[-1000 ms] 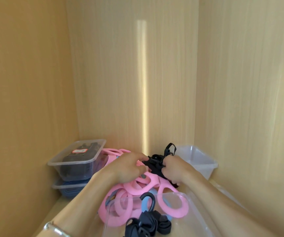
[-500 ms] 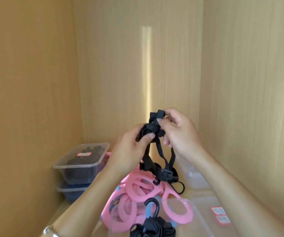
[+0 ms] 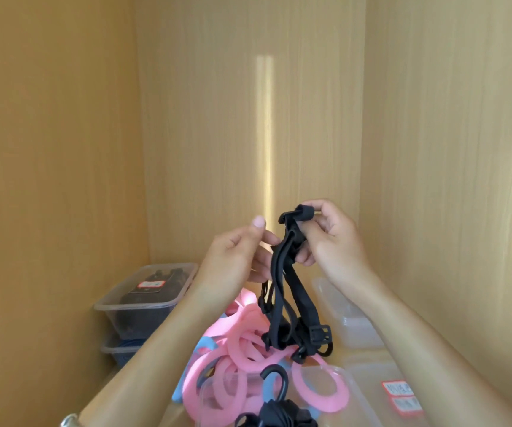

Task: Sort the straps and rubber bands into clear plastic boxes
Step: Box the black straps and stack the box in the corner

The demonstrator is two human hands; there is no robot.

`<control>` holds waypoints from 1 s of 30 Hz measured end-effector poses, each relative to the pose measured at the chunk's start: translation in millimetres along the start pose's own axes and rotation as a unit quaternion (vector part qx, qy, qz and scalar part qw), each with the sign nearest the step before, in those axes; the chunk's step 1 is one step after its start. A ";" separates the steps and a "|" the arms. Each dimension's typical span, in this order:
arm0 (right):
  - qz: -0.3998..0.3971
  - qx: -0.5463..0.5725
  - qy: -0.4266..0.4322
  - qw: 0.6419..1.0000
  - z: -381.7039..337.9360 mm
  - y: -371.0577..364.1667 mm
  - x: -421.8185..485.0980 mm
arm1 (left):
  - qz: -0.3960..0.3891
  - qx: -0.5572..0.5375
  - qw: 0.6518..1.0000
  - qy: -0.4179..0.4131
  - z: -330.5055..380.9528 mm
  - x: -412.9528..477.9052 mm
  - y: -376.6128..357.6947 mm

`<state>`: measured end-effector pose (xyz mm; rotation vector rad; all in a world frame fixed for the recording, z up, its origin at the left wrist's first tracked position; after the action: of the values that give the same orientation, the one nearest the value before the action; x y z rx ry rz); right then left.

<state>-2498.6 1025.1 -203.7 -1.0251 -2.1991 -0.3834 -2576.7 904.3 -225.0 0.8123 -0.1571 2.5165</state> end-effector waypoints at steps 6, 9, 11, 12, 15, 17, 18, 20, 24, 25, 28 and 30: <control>0.001 0.009 0.005 1.000 -0.5 -0.8 1.3 | -0.096 0.039 0.995 0.009 -3.8 -8.4 -13.6; 0.001 0.008 0.001 1.000 0.1 -0.8 2.6 | -0.129 0.072 0.989 -0.015 1.3 -13.9 -24.4; -0.010 0.036 -0.009 0.999 -1.1 -3.2 2.2 | -0.076 0.073 0.994 -0.016 -1.5 -7.4 -16.9; -0.014 0.050 -0.010 0.999 -0.7 -3.8 2.7 | -0.045 0.051 0.998 -0.001 -5.0 -3.2 -10.0; -0.043 0.008 0.007 0.999 2.6 -6.2 3.5 | 0.017 -0.063 0.995 0.078 -20.0 5.2 7.3; -0.108 -0.083 0.003 0.991 11.8 -15.4 -1.0 | 0.040 -0.138 0.984 0.109 -25.0 8.7 14.5; -0.153 -0.129 -0.012 0.980 20.3 -22.3 -5.3 | 0.051 -0.175 0.976 0.119 -26.0 10.1 17.2; -0.245 -0.194 -0.057 0.948 41.4 -35.4 -17.0 | 0.063 -0.248 0.958 0.132 -25.9 11.4 19.8; -0.353 -0.226 -0.086 0.904 61.2 -45.9 -34.9 | 0.049 -0.308 0.939 0.145 -20.6 8.4 13.6; -0.358 -0.233 -0.090 0.900 62.9 -44.3 -35.8 | 0.051 -0.306 0.940 0.144 -20.6 8.1 12.9; -0.343 -0.240 -0.100 0.903 66.5 -39.9 -34.4 | 0.068 -0.271 0.953 0.113 -20.5 10.6 17.0; -0.304 -0.219 -0.100 0.922 65.8 -37.4 -29.3 | 0.067 -0.217 0.971 0.079 -18.1 11.9 19.8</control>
<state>-2543.1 1018.1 -271.2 -0.5755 -2.6641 -1.1352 -2604.1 896.4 -232.1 0.4331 -0.7007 2.5163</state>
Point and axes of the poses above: each hand's wrist, its own x-axis towards the middle knuckle, its own y-axis out of the back of the hand, z = x × y, the point moved 9 cm from there along x, towards the middle knuckle, and after that the axes turned 10 degrees about z, right-handed, at the moved point
